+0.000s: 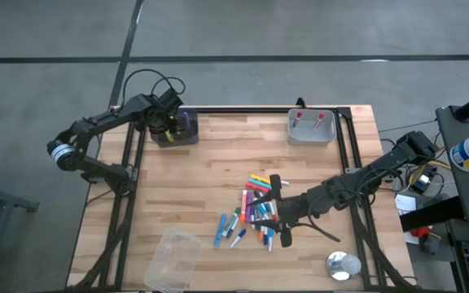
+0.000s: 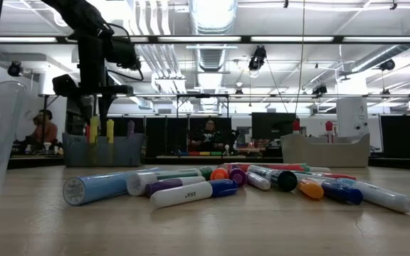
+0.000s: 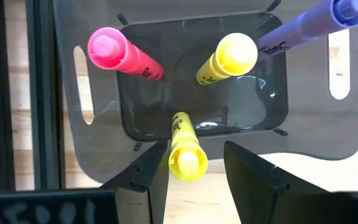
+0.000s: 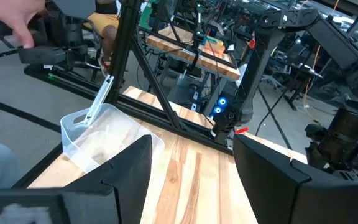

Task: Pick & Place Markers
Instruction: Put the yellow highlighter pen into the black bin, then put the blue highlighter pen into the black bin

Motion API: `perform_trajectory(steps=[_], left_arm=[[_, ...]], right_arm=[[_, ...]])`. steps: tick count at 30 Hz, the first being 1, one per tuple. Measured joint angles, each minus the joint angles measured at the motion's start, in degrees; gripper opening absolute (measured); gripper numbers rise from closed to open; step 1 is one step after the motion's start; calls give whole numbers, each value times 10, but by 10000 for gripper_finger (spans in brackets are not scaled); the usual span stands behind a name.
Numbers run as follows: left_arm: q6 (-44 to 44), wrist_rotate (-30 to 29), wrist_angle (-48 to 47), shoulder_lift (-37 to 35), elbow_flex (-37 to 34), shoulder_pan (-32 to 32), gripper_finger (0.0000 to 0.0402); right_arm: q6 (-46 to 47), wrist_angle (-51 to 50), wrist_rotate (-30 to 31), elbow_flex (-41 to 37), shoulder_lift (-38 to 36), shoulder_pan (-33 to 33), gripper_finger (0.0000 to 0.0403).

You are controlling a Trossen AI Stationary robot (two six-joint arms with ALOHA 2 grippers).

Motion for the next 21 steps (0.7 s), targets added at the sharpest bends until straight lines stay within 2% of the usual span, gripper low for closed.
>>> perform_trajectory(steps=[10, 21], left_arm=[[11, -30, -110, 0, 76, 2, 147], [21, -26, -199, -1, 276, 2, 147]], right_arm=[[-1, 0, 0, 0, 0, 2, 219], [-2, 0, 0, 0, 0, 3, 219]])
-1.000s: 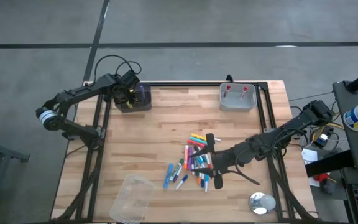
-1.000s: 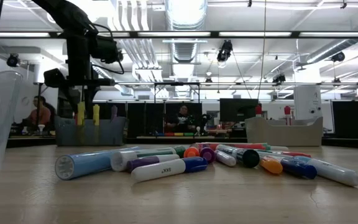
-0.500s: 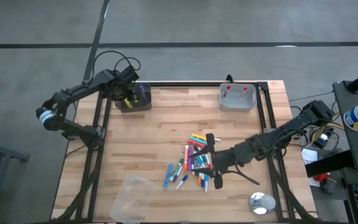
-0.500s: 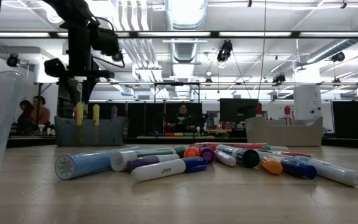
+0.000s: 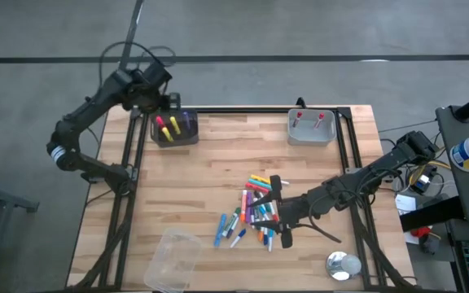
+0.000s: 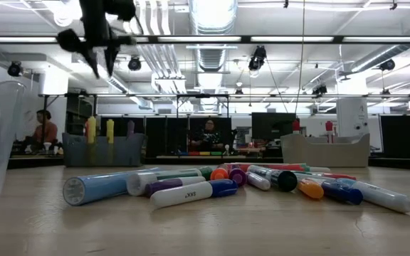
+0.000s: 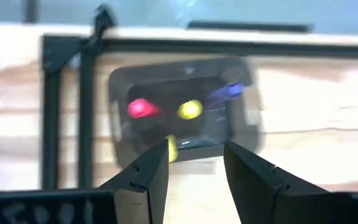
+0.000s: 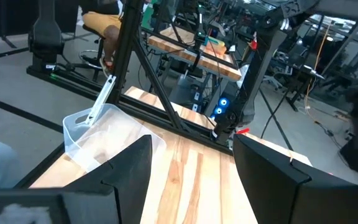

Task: Pick & Place Markers
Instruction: Put the blue highlighter pen into the black bin

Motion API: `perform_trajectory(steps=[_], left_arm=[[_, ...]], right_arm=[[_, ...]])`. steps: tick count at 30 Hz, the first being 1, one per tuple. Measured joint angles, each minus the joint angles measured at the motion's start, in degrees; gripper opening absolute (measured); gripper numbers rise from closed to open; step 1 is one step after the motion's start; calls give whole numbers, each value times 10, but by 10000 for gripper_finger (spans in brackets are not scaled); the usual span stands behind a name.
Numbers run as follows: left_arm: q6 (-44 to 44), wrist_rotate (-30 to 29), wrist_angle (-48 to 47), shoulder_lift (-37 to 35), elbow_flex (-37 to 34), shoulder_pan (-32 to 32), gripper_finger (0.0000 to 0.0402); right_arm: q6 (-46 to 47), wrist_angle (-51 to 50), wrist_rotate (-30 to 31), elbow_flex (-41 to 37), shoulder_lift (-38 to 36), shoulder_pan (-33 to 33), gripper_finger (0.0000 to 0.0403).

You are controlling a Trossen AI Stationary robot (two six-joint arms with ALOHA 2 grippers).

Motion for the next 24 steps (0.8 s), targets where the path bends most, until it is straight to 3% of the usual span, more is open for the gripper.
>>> perform_trajectory(steps=[5, 12, 17, 24], left_arm=[[30, 72, 0, -1, 59, -18, 147], [51, 165, 1, -1, 55, -91, 147], [57, 166, 41, -1, 36, -177, 147], [80, 113, 182, -1, -12, -326, 147]], right_arm=[[0, 0, 0, 0, 0, 0, 219], [0, -2, 0, 0, -1, 0, 219], [0, -4, -1, 0, 1, 0, 219], [5, -9, -1, 0, 2, 0, 219]])
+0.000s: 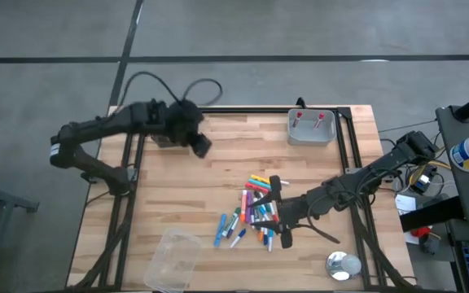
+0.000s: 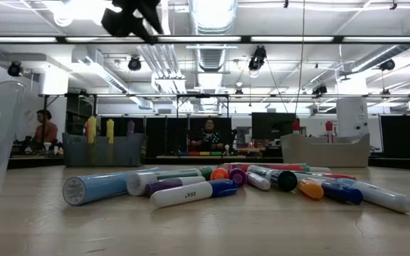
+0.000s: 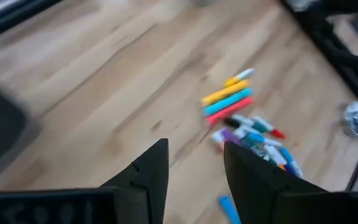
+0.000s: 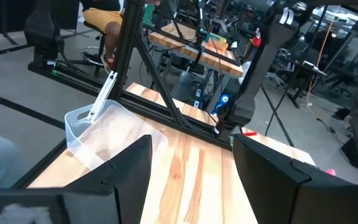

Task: Pick & Place Markers
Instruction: Put the blue highlighter pen into the black bin

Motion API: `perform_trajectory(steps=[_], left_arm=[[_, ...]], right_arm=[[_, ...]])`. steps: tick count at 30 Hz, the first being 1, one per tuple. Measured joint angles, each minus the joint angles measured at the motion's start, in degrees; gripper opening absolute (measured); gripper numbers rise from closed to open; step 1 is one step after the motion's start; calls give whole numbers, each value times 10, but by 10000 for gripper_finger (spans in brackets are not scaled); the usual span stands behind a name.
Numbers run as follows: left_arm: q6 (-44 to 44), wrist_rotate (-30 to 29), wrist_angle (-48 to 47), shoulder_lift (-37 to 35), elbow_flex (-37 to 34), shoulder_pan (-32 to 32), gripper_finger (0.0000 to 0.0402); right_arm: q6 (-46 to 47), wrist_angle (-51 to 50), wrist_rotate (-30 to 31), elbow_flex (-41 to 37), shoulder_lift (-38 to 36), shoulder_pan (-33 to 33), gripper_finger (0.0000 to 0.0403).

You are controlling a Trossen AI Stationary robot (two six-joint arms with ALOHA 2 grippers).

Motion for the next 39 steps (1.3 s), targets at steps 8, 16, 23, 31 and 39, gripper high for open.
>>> perform_trajectory(steps=[8, 16, 23, 31, 39], left_arm=[[36, -90, 188, 0, -74, -141, 147], [80, -168, 321, -4, -159, -220, 147], [34, -157, 365, -5, -224, -248, 147], [-110, -143, 383, -3, -288, -258, 147], [-183, -148, 455, 12, -318, -278, 147]], right_arm=[[20, -9, 0, -5, 0, 0, 219], [27, -8, 1, -10, 0, -4, 219], [27, -7, 1, -11, 2, -11, 219], [26, -7, 2, -14, 2, -17, 219], [28, -16, 2, -17, 2, -17, 219]])
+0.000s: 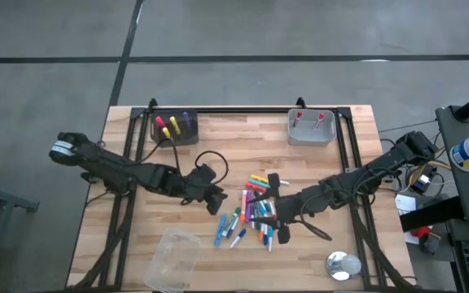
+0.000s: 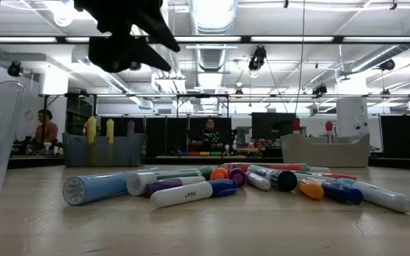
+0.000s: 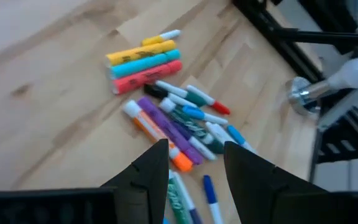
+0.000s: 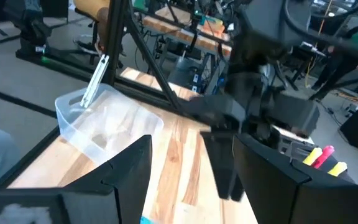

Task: Pick & Place Markers
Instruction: Put the blue highlighter pen into the black bin

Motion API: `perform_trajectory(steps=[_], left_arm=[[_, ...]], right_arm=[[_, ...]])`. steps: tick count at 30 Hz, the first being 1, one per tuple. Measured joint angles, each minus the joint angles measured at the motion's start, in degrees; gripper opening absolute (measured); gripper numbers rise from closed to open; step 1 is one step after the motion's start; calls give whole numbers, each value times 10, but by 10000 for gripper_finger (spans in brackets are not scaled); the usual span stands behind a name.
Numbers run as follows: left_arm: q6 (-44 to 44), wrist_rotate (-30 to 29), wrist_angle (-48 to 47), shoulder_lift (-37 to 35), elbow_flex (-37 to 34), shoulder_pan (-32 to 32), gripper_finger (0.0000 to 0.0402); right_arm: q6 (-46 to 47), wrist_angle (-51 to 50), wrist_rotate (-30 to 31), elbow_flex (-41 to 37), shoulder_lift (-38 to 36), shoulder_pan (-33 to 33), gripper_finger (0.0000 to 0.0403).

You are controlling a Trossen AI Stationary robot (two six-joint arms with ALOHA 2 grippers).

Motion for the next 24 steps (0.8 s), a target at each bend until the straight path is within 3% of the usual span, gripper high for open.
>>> perform_trajectory(steps=[14, 24], left_arm=[[-62, -8, 65, 40, 0, -91, 146], [-118, -8, 61, 101, 9, -107, 146]], right_arm=[[15, -18, 0, 0, 0, 1, 219], [15, -21, 20, 0, 0, 1, 219]])
